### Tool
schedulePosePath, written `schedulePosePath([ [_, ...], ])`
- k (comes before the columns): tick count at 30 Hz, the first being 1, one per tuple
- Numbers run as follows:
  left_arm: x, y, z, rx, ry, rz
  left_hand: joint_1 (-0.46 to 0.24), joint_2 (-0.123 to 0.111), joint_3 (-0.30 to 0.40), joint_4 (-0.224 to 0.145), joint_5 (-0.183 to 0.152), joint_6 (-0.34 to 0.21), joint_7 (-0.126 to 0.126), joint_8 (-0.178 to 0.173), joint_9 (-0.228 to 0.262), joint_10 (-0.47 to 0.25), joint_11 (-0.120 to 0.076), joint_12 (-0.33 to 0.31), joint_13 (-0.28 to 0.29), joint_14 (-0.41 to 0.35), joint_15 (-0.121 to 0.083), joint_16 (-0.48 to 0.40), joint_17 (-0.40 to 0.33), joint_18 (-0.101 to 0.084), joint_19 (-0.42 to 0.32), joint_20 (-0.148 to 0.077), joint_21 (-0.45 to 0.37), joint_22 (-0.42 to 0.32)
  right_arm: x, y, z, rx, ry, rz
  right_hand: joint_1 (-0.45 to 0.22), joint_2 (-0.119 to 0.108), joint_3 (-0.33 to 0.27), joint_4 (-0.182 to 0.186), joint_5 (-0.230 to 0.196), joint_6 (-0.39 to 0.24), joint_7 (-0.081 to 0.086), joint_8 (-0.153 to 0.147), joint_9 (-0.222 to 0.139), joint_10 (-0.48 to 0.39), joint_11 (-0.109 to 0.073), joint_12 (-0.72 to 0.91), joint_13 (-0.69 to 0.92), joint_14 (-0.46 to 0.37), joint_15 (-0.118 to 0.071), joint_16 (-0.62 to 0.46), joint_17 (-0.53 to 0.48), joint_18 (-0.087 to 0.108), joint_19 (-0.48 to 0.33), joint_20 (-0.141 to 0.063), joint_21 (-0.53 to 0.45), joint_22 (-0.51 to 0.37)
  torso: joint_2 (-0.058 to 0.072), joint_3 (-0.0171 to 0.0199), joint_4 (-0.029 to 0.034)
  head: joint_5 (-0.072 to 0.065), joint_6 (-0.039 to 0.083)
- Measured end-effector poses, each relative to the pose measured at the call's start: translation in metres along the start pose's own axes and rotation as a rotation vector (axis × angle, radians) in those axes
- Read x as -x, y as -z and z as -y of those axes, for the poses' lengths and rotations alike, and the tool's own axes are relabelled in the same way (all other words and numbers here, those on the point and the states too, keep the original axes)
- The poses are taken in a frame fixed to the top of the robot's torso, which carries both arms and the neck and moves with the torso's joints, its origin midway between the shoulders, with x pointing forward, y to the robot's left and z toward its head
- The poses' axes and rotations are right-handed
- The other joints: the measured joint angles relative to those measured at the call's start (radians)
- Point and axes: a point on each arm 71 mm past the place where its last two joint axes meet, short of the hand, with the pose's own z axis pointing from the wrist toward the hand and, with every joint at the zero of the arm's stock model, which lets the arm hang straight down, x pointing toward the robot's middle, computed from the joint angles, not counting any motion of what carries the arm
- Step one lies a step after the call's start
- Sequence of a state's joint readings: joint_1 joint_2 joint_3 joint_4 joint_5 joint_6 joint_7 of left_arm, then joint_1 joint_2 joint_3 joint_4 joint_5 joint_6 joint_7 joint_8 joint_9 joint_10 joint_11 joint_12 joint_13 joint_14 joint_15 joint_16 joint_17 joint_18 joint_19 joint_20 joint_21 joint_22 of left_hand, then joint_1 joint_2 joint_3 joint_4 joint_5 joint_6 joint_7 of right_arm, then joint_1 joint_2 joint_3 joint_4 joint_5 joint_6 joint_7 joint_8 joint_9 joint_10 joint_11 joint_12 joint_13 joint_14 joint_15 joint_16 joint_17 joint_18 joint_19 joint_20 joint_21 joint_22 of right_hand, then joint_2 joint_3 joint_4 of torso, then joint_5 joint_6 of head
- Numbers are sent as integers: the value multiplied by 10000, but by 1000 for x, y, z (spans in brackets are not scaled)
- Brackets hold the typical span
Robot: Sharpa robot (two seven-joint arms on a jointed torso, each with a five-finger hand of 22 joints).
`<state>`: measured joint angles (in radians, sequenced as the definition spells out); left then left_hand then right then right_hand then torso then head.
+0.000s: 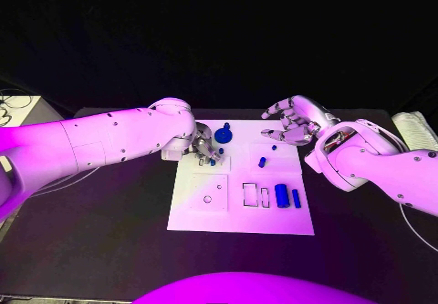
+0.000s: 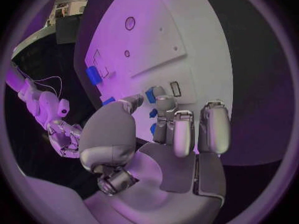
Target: Assemble the parts on the task board
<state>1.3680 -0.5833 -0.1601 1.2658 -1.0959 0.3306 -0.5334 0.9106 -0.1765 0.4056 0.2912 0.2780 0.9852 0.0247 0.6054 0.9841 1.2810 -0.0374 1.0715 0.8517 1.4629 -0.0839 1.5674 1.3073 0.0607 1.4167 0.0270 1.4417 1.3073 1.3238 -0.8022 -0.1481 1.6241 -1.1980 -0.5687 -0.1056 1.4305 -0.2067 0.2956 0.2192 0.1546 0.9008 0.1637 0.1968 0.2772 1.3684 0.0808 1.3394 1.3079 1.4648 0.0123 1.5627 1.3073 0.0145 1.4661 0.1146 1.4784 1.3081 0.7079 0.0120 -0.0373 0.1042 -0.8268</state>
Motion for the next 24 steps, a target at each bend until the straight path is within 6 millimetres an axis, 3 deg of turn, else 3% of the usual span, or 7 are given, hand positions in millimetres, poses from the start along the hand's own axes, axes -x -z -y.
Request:
schedulePosePath([
  [2, 0, 0, 0, -3, -1, 5, -28, 28, -99, 13, -228, 1, -1, 0, 0, 0, 0, 0, 9, 0, 0, 0, 0, -1, 0, 0, 0, 0, 0, 0, 0, -2, -2, 0, -31, -31, 0, 0, 0, 0, 0, 0, 0, 0, 0, 0, -1, 0, 0, 0, 0, 0, 0, 0, 0, 0, 0, 0, 0, 0, 1],
  [8, -1, 1, -1, -34, 33, 53, -54, 54, -218, 23, -494, 2, -2, -1, 0, 0, 0, 0, 16, 0, 0, 0, 0, -1, 0, 0, 0, 0, 0, 0, 0, -10, -6, 3, -40, -40, 0, 0, 0, 0, 0, 0, 0, 0, 0, 0, -1, 0, 0, 0, 0, 0, 0, 0, 1, -1, 1, -2, 0, -3, 11],
  [16, -1, 9, -3, -245, 266, 182, 99, 125, -304, -29, -539, -59, 56, -106, 0, -152, 38, -152, -184, 0, 0, 0, 0, 0, -91, 68, -195, 0, 1, 0, 2, -58, 8, 23, -39, -40, 28, 28, 0, 0, 0, 0, -9, 1, 0, -34, -2, 0, 0, -39, 0, 0, 0, 0, 1, -2, -2, -4, -2, -11, 56],
  [24, 19, 31, -2, -701, 765, 756, 647, 119, -442, -3, -457, -522, 306, -444, -121, -754, 253, -695, -836, 17, 94, -327, 0, 0, -603, 146, -691, -56, 3, -2, 9, -216, 79, 102, -39, -40, 28, 28, 0, 0, 0, 0, -8, 1, 1, -34, -2, 0, 0, -39, 0, 0, 0, 0, 2, -3, -16, -7, 0, -35, 145],
])
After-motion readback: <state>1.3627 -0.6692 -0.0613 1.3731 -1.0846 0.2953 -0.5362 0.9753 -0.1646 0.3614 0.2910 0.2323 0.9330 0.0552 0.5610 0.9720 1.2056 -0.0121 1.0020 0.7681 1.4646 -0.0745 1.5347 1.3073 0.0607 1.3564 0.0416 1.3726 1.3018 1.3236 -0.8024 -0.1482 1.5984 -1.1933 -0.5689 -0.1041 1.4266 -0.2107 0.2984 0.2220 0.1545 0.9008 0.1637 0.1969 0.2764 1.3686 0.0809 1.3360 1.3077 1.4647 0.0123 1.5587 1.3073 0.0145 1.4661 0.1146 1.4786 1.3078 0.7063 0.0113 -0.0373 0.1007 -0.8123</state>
